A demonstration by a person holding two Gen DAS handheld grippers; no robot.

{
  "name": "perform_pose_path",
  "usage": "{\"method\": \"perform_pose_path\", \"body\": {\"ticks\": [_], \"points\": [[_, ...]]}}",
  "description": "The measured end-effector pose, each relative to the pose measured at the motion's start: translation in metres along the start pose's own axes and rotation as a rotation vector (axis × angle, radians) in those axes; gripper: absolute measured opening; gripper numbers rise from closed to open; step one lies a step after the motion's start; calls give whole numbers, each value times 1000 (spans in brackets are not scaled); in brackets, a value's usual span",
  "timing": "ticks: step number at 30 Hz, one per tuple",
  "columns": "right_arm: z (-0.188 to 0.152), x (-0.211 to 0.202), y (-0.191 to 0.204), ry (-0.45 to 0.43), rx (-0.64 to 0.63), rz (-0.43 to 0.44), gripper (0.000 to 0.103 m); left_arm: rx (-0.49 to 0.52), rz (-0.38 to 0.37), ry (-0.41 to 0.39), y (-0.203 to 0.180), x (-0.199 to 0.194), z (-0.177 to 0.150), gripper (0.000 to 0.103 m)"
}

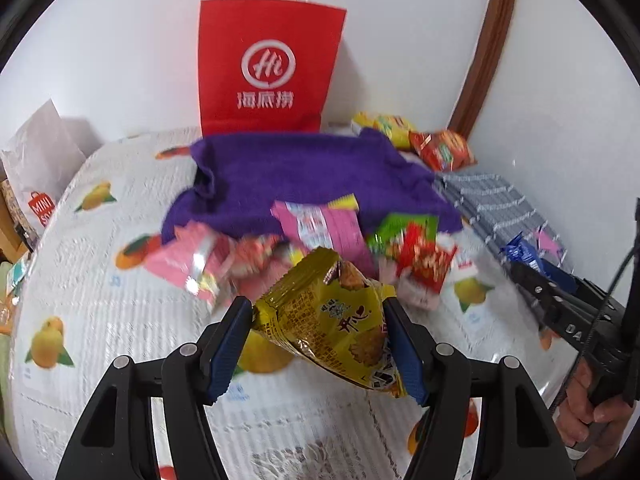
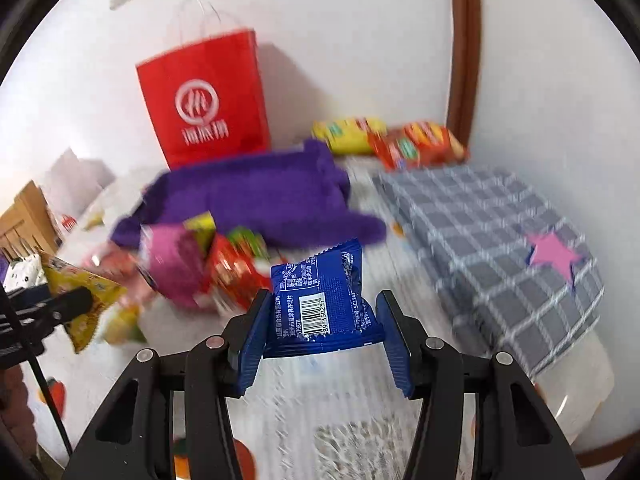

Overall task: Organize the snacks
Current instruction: 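Release the blue packet onto the purple towel with the right tool while the left tool carries the yellow bag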

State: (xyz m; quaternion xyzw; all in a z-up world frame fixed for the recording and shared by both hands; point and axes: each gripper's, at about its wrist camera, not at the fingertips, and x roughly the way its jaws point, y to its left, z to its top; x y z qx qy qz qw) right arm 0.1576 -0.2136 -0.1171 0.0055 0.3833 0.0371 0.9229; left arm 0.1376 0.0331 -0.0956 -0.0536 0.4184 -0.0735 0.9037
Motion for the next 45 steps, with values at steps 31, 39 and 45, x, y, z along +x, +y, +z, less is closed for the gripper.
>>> {"method": "perform_pose_path", "body": {"ticks": [31, 39, 45], "points": [[147, 108, 38, -25, 37, 75, 53, -130, 116, -33, 46, 62, 153, 65], [179, 147, 44, -14, -4, 78, 53, -164, 123, 13, 53, 104, 176, 65], [206, 168, 51, 18, -35, 96, 53, -183, 129, 6, 62, 118, 185, 65]]}}
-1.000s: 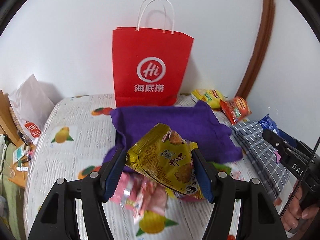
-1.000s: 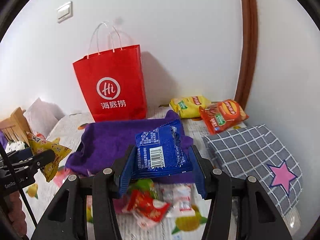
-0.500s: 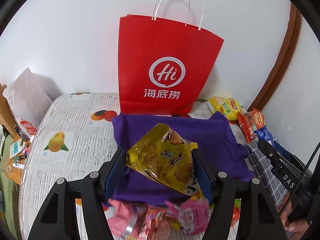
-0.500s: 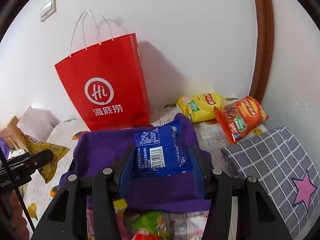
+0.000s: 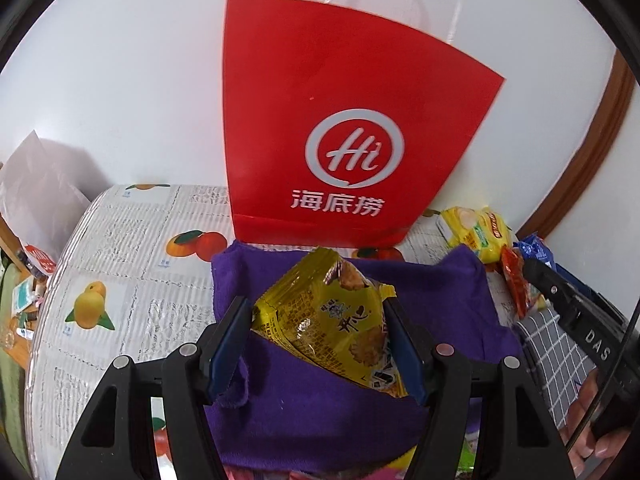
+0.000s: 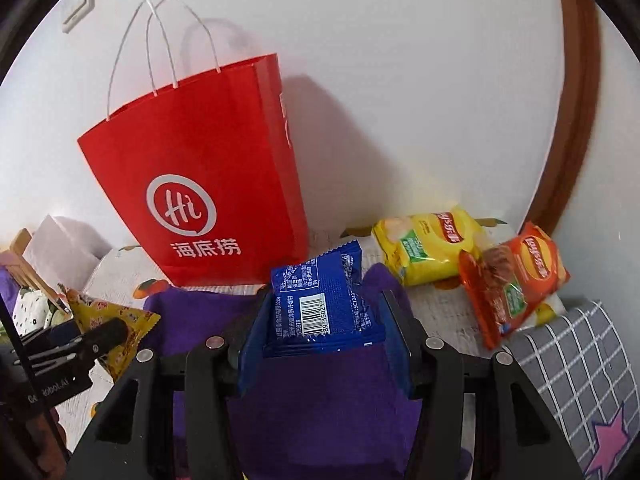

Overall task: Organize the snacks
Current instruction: 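Release the blue packet onto the purple towel with the right tool while the left tool carries the yellow bag, then lower the yellow triangular bag onto the purple towel and open the left tool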

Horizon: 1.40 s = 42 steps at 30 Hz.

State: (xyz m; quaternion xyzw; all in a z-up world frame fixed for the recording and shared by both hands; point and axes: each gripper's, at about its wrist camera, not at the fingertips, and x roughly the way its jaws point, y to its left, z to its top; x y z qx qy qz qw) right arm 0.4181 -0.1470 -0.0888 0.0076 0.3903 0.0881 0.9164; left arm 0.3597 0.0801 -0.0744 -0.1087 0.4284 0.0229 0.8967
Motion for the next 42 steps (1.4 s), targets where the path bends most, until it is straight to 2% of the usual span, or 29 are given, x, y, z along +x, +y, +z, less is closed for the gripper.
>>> {"method": "perform_pose_path", "body": {"ticks": [7, 9, 12, 15, 19, 32, 36, 42], "points": [[4, 27, 4, 14, -26, -5, 52, -32, 22, 40, 17, 21, 0, 65], [5, 38, 4, 42, -24, -7, 35, -26, 27, 48, 18, 25, -1, 65], [1, 49, -1, 94, 2, 36, 27, -19, 35, 63, 15, 31, -2, 65], [-6, 62, -1, 151, -34, 24, 14, -10, 31, 72, 12, 34, -3, 65], [-12, 74, -10, 210, -9, 34, 14, -2, 33, 75, 10, 35, -4, 65], [-9, 64, -21, 220, -20, 31, 17, 22, 59, 131, -2, 55, -16, 66], [-8, 61, -22, 218, -13, 41, 29, 28, 79, 151, -3, 60, -20, 66], [-8, 59, -20, 214, -10, 42, 32, 18, 87, 169, -1, 64, -21, 66]]}}
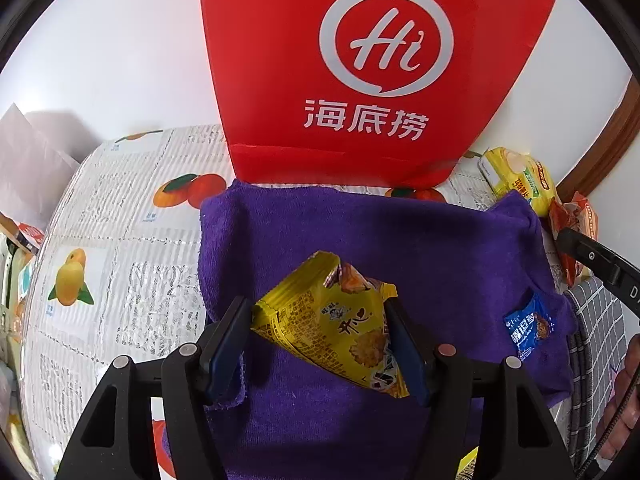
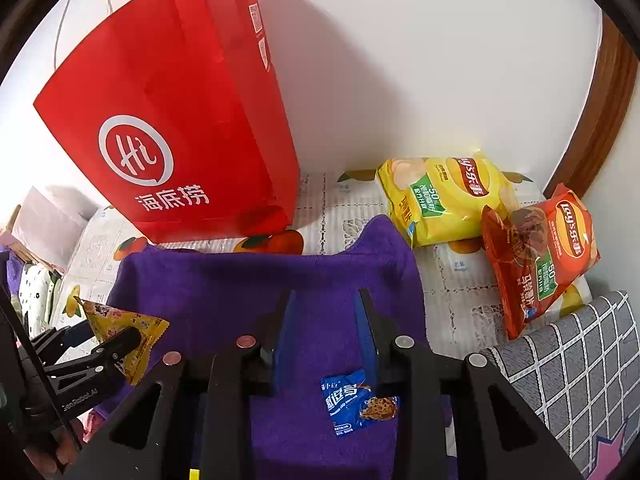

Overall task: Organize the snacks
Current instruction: 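Lower the yellow triangular bag onto the purple towel and open the left tool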

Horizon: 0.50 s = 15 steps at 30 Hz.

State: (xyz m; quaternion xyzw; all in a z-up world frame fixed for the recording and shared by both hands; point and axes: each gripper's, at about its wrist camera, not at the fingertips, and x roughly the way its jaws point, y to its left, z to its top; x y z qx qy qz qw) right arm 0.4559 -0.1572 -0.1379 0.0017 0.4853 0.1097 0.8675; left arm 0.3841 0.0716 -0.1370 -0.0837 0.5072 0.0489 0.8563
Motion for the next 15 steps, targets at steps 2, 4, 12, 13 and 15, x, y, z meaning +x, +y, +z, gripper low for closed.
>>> {"method": "perform_pose_path", "body": {"ticks": [2, 4, 12, 13, 15], "points": [[0, 1, 1, 1, -2, -1, 34, -1, -3, 6, 0, 1, 0, 66], [0, 1, 1, 4, -4, -5, 36, 0, -1, 10, 0, 2, 0, 66], [-1, 4, 4, 13, -7, -2, 38, 13, -24, 9, -5, -2, 0, 66], [-1, 4, 4, 14, -8, -3, 39, 14, -32, 11, -6, -2, 0, 68], [-2, 5, 5, 17, -11, -6, 39, 14, -39, 19, -8, -2, 1, 69]]}}
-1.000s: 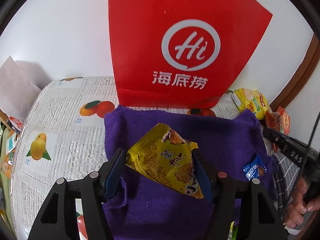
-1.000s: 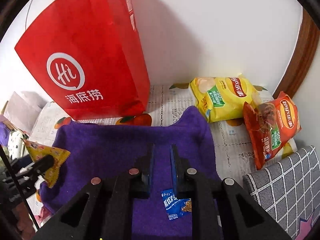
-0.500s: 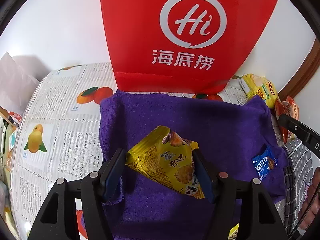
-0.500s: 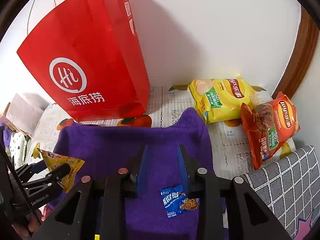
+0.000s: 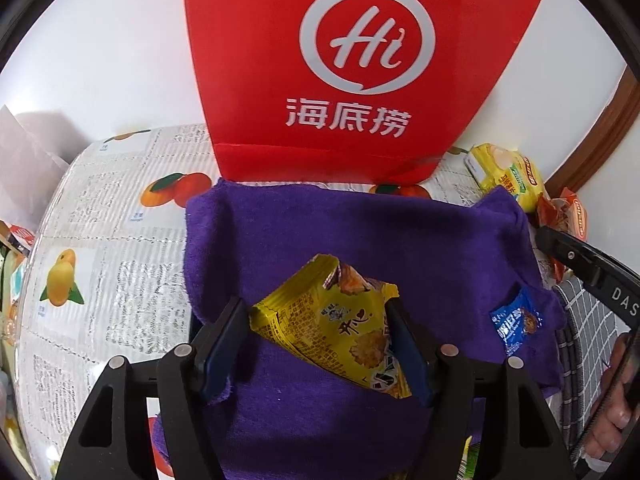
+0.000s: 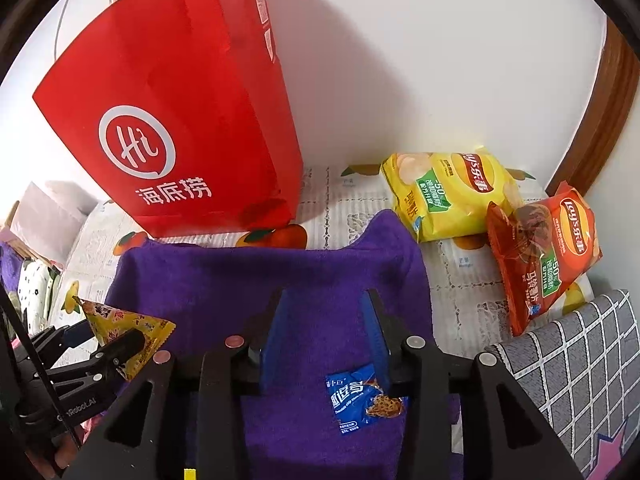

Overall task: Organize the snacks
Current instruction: 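Lower the yellow triangular bag onto the purple towel and open the left tool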

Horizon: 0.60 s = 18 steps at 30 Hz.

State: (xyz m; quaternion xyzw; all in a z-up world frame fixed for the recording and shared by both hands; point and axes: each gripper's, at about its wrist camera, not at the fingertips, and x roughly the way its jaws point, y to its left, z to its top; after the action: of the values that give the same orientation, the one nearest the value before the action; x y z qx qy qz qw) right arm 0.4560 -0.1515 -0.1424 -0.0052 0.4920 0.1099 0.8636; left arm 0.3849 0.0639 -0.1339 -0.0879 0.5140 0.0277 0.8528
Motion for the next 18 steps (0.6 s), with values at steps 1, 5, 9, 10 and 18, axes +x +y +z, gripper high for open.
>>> {"method": "perform_pose_path", "body": {"ticks": [1, 5, 9, 10, 18], "points": [[0, 0, 0, 1, -1, 0, 39, 0, -5, 2, -1, 0, 0, 69], [-1, 0, 4, 4, -9, 3, 39, 9, -33, -5, -5, -3, 0, 77], [-1, -3, 7, -2, -14, 13, 39, 15, -35, -27, -8, -10, 1, 79], [-1, -5, 8, -6, -15, 20, 40, 11, -35, -30, -7, -12, 1, 79], [-16, -44, 24, -95, -10, 2, 46, -1, -48, -85, -2, -34, 5, 79]]}}
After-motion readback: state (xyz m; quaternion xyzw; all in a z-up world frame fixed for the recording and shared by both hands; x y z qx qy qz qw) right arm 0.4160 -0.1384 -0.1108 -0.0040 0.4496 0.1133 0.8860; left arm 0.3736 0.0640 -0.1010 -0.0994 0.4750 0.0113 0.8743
